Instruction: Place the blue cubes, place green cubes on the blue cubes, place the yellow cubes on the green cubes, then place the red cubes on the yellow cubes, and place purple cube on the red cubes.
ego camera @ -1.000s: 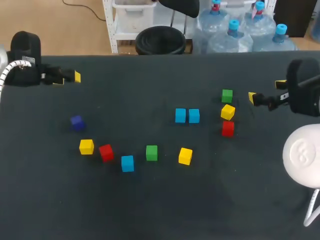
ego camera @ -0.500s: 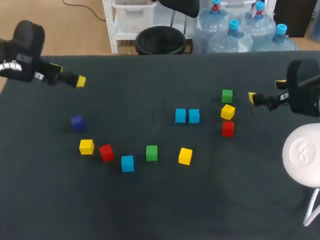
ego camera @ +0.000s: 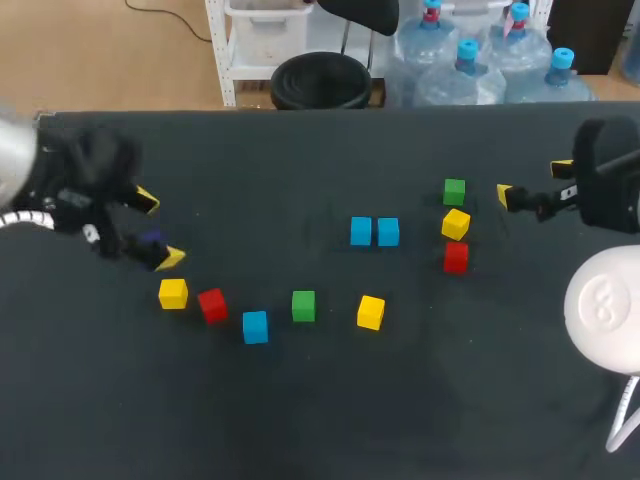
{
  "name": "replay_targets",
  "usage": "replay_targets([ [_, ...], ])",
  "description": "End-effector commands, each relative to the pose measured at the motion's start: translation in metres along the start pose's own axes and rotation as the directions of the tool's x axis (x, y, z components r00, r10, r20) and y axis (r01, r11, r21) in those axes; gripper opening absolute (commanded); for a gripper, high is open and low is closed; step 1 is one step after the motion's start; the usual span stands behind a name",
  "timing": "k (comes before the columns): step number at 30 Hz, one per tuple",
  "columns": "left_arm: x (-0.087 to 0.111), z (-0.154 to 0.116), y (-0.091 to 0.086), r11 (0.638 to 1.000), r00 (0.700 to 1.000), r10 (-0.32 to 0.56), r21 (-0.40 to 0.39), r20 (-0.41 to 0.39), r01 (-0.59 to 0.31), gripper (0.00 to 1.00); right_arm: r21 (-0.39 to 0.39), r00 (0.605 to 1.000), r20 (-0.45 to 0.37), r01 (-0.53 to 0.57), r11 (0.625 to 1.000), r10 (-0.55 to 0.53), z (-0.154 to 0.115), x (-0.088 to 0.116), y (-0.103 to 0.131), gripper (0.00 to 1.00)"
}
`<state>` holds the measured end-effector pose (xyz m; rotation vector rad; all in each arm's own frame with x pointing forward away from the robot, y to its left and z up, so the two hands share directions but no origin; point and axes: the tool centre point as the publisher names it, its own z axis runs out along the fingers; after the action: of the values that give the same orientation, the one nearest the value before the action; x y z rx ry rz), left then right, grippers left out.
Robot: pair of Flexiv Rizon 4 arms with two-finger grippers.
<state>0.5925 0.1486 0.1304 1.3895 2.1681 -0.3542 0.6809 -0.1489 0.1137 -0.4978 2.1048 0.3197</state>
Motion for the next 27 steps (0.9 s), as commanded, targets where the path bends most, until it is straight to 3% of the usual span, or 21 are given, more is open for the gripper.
replay_targets([
  [1,-0.027,0.021,0.027,1.0,0.995,0.025,0.017,-0.098,-0.023,1.0,-0.003,1.0,-0.001,0.0,1.0,0.0,-0.001,0.0,-0.001,1.0],
  [3,-0.042,0.013,0.041,0.991,0.991,-0.134,-0.023,0.025,0.135,1.0,-0.003,1.0,-0.001,0.0,1.0,0.0,-0.001,0.0,-0.001,1.0],
  [4,-0.05,0.005,0.05,0.966,0.96,-0.252,-0.019,0.125,0.256,1.0,-0.003,1.0,-0.001,0.0,1.0,0.0,-0.001,0.0,-0.001,1.0],
  [5,-0.057,-0.004,0.062,0.914,0.892,-0.391,-0.015,0.228,0.404,1.0,-0.003,1.0,-0.001,0.0,1.0,0.0,-0.001,0.0,-0.001,1.0],
  [6,-0.061,-0.014,0.076,0.831,0.79,-0.519,-0.022,0.326,0.555,1.0,-0.003,1.0,-0.001,0.0,1.0,0.0,-0.001,0.0,-0.001,1.0],
  [7,-0.061,-0.028,0.092,0.725,0.657,-0.617,-0.011,0.434,0.688,1.0,-0.003,1.0,-0.001,0.0,1.0,0.0,-0.001,0.0,-0.001,1.0],
  [10,-0.053,-0.065,0.115,0.586,0.476,-0.657,-0.002,0.585,0.811,1.0,-0.003,1.0,-0.001,0.0,1.0,0.0,-0.001,0.0,-0.001,1.0],
  [13,-0.052,-0.082,0.119,0.57,0.476,-0.627,-0.054,0.617,0.82,1.0,-0.003,1.0,-0.001,0.0,1.0,0.0,-0.001,0.0,-0.001,1.0],
  [15,-0.058,-0.091,0.12,0.606,0.537,-0.605,-0.097,0.588,0.789,1.0,-0.003,1.0,-0.001,0.0,1.0,0.0,-0.001,0.0,-0.001,1.0],
  [16,-0.062,-0.097,0.122,0.616,0.547,-0.59,-0.107,0.594,0.78,1.0,-0.003,1.0,-0.001,0.0,1.0,0.0,-0.001,0.0,-0.001,1.0],
  [18,-0.073,-0.103,0.12,0.685,0.613,-0.555,-0.109,0.563,0.72,1.0,-0.003,1.0,-0.001,0.0,1.0,0.0,-0.001,0.0,-0.001,1.0],
  [19,-0.078,-0.106,0.119,0.685,0.597,-0.554,-0.09,0.58,0.723,1.0,-0.003,1.0,-0.001,0.0,1.0,0.0,-0.001,0.0,-0.001,1.0],
  [21,-0.086,-0.103,0.112,0.737,0.659,-0.536,-0.087,0.528,0.67,1.0,-0.003,1.0,-0.001,0.0,1.0,0.0,-0.001,0.0,-0.001,1.0],
  [27,-0.086,-0.103,0.112,0.737,0.659,-0.536,-0.087,0.528,0.67,1.0,-0.003,1.0,-0.001,0.0,1.0,0.0,-0.001,0.0,-0.001,1.0],
])
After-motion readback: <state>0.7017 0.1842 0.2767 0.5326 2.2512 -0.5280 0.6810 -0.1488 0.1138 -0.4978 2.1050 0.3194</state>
